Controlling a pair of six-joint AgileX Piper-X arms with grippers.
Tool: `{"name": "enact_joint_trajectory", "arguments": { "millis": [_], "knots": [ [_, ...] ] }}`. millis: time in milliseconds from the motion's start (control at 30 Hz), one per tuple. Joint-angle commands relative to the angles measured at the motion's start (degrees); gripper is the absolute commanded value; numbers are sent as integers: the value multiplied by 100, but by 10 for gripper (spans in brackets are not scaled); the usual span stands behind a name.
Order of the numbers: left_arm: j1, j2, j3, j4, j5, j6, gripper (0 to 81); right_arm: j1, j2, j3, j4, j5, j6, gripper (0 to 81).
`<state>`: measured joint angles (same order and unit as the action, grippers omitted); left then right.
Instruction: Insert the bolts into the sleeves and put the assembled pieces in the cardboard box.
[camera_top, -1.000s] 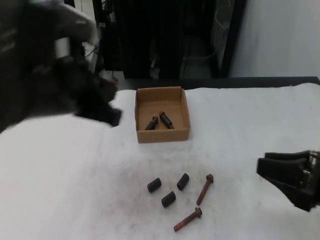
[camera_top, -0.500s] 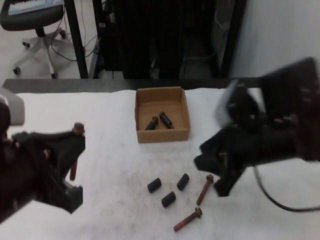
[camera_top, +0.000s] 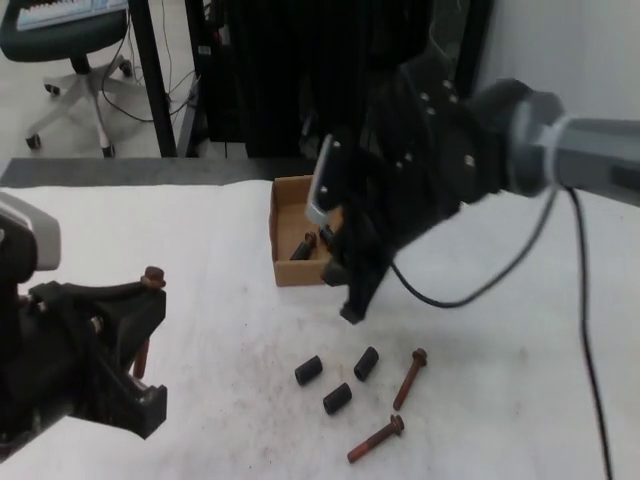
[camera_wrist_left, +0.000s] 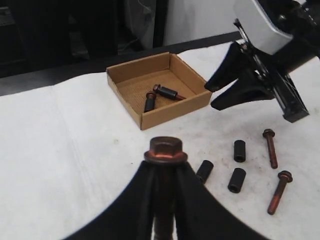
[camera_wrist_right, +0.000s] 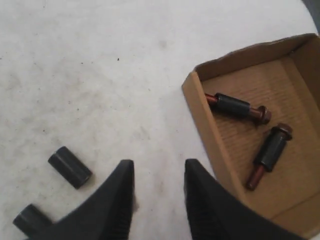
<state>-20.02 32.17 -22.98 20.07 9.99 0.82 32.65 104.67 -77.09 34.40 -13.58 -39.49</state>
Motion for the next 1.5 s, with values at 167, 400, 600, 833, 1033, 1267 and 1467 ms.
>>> {"name": "enact_joint_trajectory", "arguments": {
  "millis": [167, 400, 600, 833, 1033, 1267, 1467],
  "knots": [
    [11, -7, -14, 199, -1, 187, 2, 398, 874, -982, 1580, 569, -567, 398],
    [11, -7, -14, 251, 38, 290, 2, 673, 953, -1001, 1595, 576, -969, 405],
    [11, -7, -14, 370, 38, 523, 2, 838, 967, -1004, 1595, 553, -1071, 405],
    [11, -7, -14, 369, 38, 561, 2, 875, 965, -981, 1597, 508, -1460, 405],
    [11, -7, -14, 369, 38, 561, 2, 859, 1157, -981, 1610, 508, -1459, 405],
    [11, -7, -14, 369, 38, 561, 2, 859, 1323, -981, 1610, 546, -1473, 405],
    [11, -7, -14, 369, 38, 561, 2, 786, 1321, -981, 1610, 641, -1672, 405]
  ]
}}
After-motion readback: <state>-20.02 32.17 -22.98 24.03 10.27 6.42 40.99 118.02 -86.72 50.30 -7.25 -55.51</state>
